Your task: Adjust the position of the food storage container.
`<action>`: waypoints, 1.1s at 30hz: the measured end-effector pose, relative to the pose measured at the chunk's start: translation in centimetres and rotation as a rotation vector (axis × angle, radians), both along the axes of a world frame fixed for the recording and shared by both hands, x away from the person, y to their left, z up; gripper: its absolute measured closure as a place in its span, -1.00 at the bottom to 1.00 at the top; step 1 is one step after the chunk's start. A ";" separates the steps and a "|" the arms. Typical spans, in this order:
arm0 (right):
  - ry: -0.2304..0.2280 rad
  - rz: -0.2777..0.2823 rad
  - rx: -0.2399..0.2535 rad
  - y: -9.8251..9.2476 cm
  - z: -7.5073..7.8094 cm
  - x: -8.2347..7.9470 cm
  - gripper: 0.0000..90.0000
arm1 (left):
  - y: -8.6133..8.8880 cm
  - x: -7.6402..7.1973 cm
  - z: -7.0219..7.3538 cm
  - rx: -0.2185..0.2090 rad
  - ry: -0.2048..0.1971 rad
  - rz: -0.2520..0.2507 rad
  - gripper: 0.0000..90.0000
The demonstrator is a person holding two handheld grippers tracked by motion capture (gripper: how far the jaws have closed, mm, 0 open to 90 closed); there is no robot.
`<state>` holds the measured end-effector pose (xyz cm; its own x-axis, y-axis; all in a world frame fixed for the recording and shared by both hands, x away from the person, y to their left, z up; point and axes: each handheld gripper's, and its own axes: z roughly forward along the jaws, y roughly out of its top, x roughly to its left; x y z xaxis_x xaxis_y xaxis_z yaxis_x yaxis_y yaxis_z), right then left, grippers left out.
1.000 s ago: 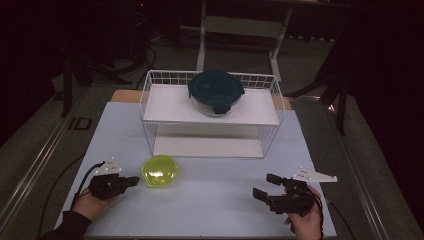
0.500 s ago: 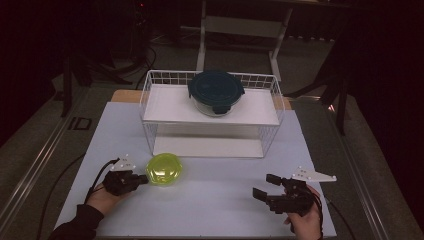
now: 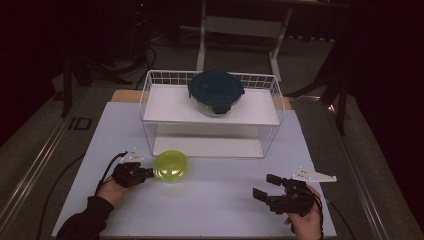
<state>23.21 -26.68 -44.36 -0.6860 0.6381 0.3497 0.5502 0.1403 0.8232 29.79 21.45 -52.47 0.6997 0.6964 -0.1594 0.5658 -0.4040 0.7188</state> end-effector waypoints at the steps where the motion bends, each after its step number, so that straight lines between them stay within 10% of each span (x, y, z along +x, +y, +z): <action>1: 0.000 0.000 0.000 0.0 0.0 0.0 -0.67 | -0.1 0.2 0.0 -0.002 0.000 -0.001 0.97; 33: 0.001 0.013 -0.014 0.5 -0.2 -0.1 -0.67 | -3.0 1.8 0.1 -0.025 0.018 -0.006 0.97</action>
